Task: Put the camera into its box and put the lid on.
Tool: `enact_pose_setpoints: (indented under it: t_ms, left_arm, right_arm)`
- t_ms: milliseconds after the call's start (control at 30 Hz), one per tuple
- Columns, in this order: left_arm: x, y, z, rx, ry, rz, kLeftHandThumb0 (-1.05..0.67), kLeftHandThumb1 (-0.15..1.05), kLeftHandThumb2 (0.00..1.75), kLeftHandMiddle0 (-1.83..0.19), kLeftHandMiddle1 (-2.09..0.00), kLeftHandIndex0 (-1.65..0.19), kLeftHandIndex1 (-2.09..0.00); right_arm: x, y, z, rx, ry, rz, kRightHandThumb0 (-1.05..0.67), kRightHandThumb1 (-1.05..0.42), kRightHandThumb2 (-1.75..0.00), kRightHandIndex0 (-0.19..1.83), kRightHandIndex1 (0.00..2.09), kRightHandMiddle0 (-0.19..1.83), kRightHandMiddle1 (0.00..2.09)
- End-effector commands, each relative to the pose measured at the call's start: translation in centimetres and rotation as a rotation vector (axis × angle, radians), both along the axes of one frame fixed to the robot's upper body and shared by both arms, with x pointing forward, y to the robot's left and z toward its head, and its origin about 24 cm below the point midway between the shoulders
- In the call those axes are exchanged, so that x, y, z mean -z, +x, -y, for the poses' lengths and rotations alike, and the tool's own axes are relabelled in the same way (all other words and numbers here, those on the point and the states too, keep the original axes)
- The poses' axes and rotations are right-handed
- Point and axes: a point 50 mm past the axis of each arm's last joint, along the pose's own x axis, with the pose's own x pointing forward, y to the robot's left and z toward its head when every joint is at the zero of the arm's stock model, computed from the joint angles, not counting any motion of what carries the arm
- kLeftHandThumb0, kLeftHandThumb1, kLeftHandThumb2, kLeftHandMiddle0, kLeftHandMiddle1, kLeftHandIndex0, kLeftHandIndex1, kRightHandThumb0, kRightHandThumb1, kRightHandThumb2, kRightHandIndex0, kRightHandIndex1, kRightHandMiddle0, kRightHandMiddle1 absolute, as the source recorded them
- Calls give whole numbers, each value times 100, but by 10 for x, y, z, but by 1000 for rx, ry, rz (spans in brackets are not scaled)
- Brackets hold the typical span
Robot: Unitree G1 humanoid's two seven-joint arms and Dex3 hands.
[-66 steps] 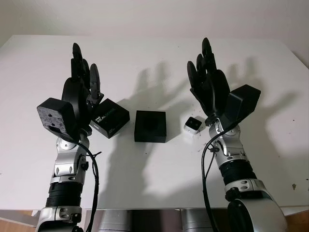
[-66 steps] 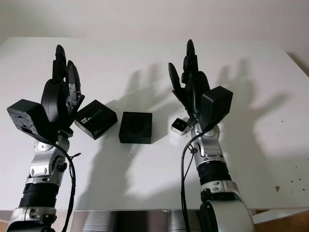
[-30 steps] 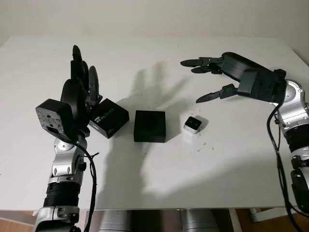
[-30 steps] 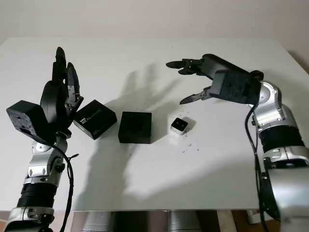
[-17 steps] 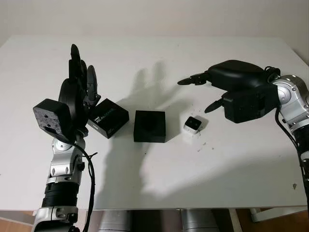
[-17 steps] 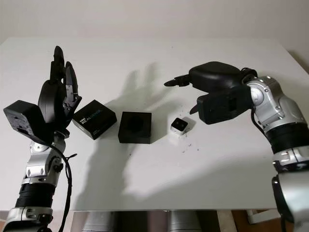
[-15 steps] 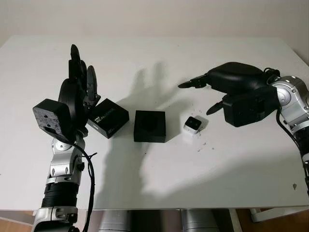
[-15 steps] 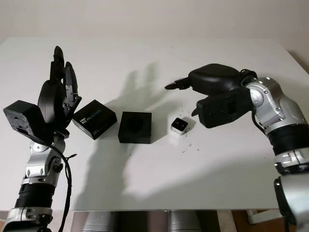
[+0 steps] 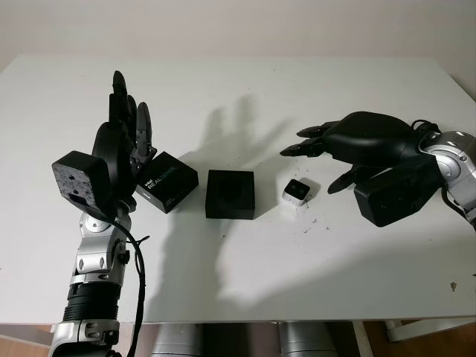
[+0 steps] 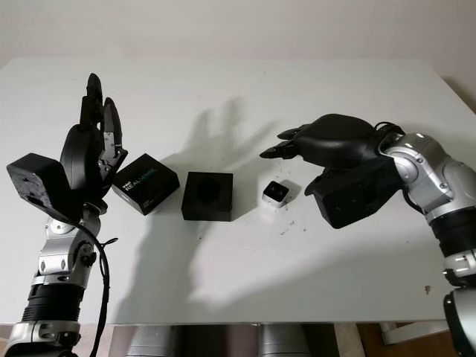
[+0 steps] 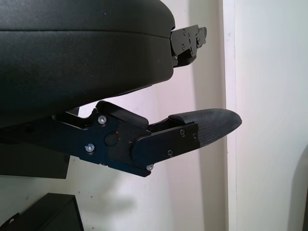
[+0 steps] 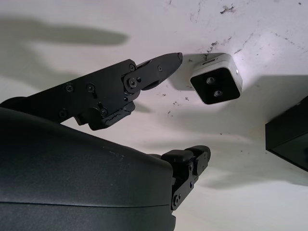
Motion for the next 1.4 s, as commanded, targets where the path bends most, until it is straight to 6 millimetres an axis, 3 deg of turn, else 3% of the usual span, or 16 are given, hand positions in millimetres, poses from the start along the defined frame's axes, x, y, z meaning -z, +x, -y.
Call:
enact_pose_setpoints:
  t_ms: [0,667,1367]
  left_arm:
    - [-1,0,-1,-2,9,2,-67,105,68,19,0,19,0]
    - [-1,-3,-2,-4,5,4,-66,105,67,19,0,19,0]
    - [-1,-2,-1,-10,0,-1,-66,105,67,19,0,19,0]
  right_arm:
    - [0,-2,7,10,24,15,-41,-88,-6,20,3,37,6]
    - [24,4,3,-28,80,19,-45,-90,-5,22,6,44,10]
    - [28,6,1,-50,110,56,-44,-93,-6,5,3,55,17]
